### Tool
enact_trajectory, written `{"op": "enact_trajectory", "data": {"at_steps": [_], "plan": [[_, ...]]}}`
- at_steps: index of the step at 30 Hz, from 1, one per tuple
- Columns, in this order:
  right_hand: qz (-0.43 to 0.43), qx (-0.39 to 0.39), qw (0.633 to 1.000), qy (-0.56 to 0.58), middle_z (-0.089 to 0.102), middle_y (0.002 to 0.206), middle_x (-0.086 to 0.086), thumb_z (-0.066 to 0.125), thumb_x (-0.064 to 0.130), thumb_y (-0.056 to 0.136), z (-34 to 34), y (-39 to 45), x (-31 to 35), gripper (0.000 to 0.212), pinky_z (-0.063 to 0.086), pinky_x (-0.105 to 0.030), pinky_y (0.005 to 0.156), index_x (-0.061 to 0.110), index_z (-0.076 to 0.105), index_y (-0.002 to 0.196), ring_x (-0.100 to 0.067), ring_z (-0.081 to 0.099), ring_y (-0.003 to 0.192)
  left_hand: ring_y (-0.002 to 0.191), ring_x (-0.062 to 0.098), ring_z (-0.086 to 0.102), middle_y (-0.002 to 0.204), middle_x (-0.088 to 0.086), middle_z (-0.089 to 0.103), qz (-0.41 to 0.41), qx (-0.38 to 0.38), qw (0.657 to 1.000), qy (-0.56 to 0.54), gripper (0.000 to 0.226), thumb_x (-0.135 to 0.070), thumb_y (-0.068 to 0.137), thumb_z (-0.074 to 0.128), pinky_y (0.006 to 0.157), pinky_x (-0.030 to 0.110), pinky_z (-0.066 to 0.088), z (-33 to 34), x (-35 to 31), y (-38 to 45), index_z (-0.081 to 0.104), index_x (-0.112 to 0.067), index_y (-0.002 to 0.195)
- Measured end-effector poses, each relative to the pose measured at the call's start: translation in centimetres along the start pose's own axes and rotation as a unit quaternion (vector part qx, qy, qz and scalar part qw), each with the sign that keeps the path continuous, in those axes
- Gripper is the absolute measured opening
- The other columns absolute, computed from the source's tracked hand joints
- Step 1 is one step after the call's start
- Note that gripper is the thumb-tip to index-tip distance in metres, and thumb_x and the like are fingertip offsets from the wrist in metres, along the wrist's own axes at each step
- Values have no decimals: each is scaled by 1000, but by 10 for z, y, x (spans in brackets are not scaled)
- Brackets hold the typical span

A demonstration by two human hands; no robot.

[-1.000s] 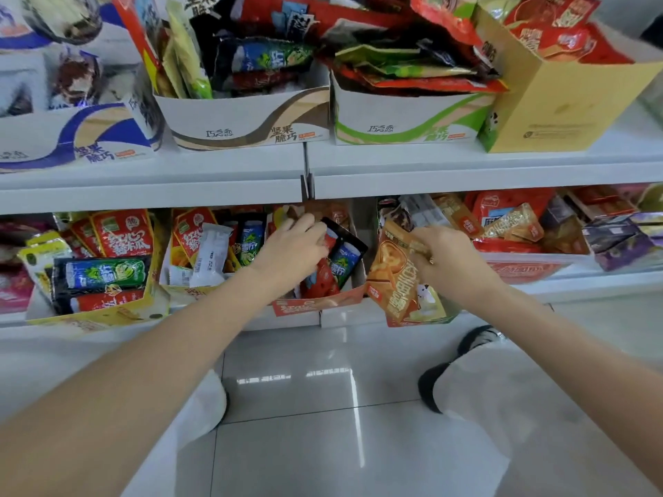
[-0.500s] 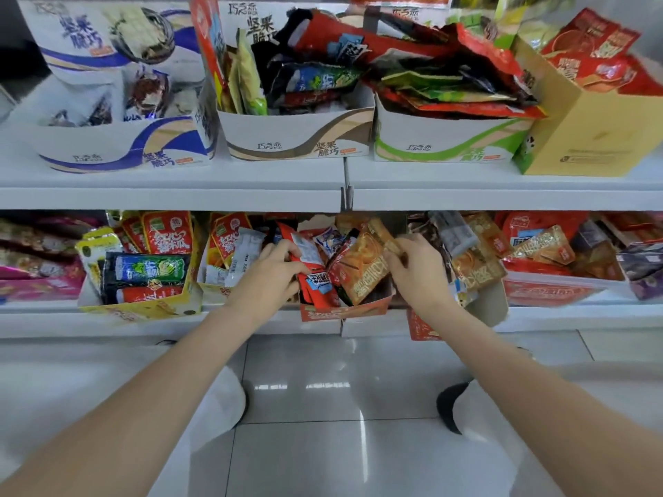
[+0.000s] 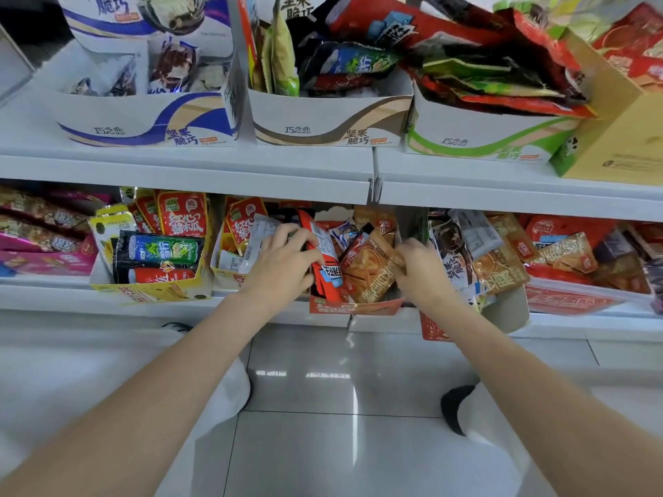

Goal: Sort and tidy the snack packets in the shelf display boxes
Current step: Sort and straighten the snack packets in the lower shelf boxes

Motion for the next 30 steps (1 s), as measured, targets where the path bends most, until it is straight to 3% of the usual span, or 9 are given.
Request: {"op": "enact_trajectory", "data": {"at_steps": [3,7,9,14,17,22,25,28,30], "plan": [[-73,-74,991,88,59,91,-6,55,-3,85,-4,-25,6,11,39,-14,69,-1,64,92,-13,52,80,133,23,22,135,0,44,2,-8,1000,14,35,-21,86,58,106,39,17,-4,-3,5,58,-15,120],[-217,-31,970,107,66,84,-8,52,-5,79,-5,-43,14,16,44,-13,78,1,66,84,-14,60,77,126,25,31,134,0,45,33,-16,999,31,63,-17,82,61,101,38,22,-8,-12,13,35,-24,139],[-232,-8,965,120,68,85,-9,51,-6,78,-7,-44,18,19,44,-12,79,1,68,86,-13,63,79,120,26,35,128,0,49,72,12,996,44,54,-13,83,59,99,39,23,-8,-16,14,47,-26,134],[-87,-46,985,144,65,92,-6,55,1,86,-29,-42,-1,20,46,-27,76,14,67,94,-15,57,89,99,31,51,100,3,64,66,-33,996,48,24,-7,70,75,84,40,36,-9,-1,9,74,-15,92],[3,-144,978,149,63,84,-7,53,10,91,-49,-39,-17,15,39,-28,59,11,61,103,-18,54,69,109,31,45,112,5,60,60,6,997,46,27,-4,78,66,87,40,37,-10,6,6,71,-12,104],[-38,-144,982,120,58,74,-4,49,10,93,-42,-20,2,17,33,-27,55,7,60,105,-17,46,59,117,22,37,125,2,49,53,65,996,38,34,-6,85,59,93,38,42,-8,6,6,63,-16,118],[-54,-134,984,104,63,82,-10,47,6,93,-31,-3,11,18,41,-27,62,5,59,106,-20,54,67,118,19,36,127,2,48,53,75,996,9,35,-13,88,58,99,31,37,-11,8,6,60,-14,122],[17,-59,994,90,64,101,-18,43,-3,91,-10,5,3,31,49,-35,69,4,51,120,-26,58,77,122,17,35,132,0,47,40,94,995,-3,37,-15,89,57,102,32,35,-12,11,3,57,-15,126],[68,-46,992,99,53,123,-23,41,-7,90,-3,8,2,45,47,-37,84,4,36,134,-32,56,101,125,17,33,136,0,45,31,100,995,-2,39,-14,89,56,104,34,34,-14,11,1,55,-16,128]]}}
Point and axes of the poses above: each hand's wrist, its own y-axis towards the middle knuckle, its own z-axis out of the palm, x = y × z, the point moved 1 cm from there along y, towards the middle knuckle
